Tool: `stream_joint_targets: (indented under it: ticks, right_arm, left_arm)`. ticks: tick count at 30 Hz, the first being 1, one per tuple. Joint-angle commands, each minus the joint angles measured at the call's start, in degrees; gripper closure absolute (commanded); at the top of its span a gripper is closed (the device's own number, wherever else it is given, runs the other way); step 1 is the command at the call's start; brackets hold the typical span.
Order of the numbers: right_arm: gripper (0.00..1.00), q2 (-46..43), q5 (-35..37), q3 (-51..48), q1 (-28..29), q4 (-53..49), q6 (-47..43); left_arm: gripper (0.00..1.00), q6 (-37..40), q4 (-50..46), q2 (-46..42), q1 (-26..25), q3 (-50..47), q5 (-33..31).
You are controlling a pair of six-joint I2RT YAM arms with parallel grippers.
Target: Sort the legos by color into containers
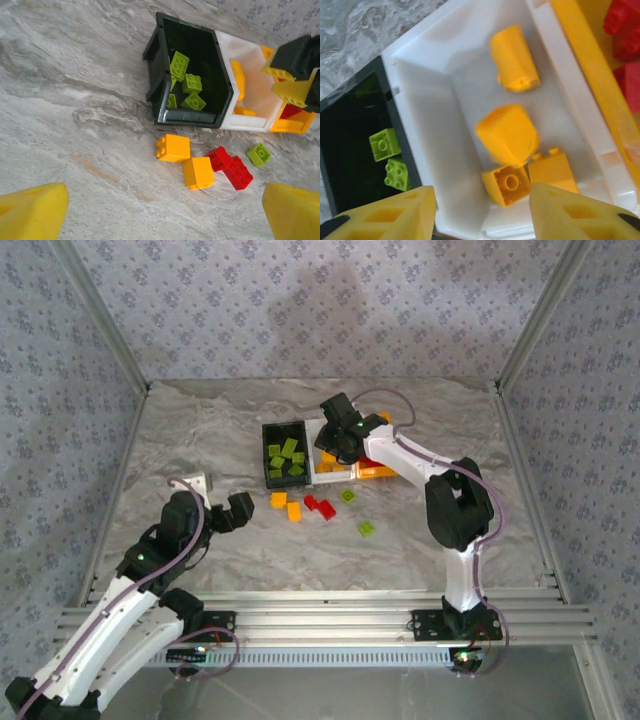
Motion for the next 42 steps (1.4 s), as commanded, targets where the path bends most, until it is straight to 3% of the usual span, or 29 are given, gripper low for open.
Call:
stream_joint_targets:
  ticks: [1, 7, 12, 18, 22, 32, 42]
  right_arm:
    - [0.43, -4.8, -1.7, -0.2, 0.4, 1.1, -4.7]
    - [0.42, -12.8, -4.4, -9.3, -0.4, 4.2, -5.7]
    - [0.43, -19.4, -6.7, -19.6, -0.3, 7.8, -7.5]
    - [0.43, -27.6, -4.2, -29.4, -0.2, 9.0, -9.6]
    - [0.43, -31.0, -4.1, -32.5, -0.4, 9.4, -10.3]
    - [0.42, -35.5, -4.4, -35.8, -1.3, 10.2, -11.0]
    - [0.42, -39.0, -4.7, -38.2, -2.8, 10.9, -10.9]
  left_arm:
    - [0.03, 0.2, 5.1, 1.6, -0.1, -1.5, 3.8]
    - [0.10, -1.1, 14.7, 9.6, -2.5, -4.5, 5.2]
    - [0.25, -0.2, 22.4, 21.7, -7.3, -3.5, 2.1]
    - [0.30, 1.5, 29.6, 32.4, -7.0, -2.5, -1.0]
    - [0.24, 3.1, 33.5, 39.4, -6.5, -0.6, -1.7]
    - [0.26, 7.5, 38.7, 51.8, -5.3, 4.7, -3.7]
    - [0.44, 7.6, 38.6, 56.1, -4.6, 3.7, -2.1]
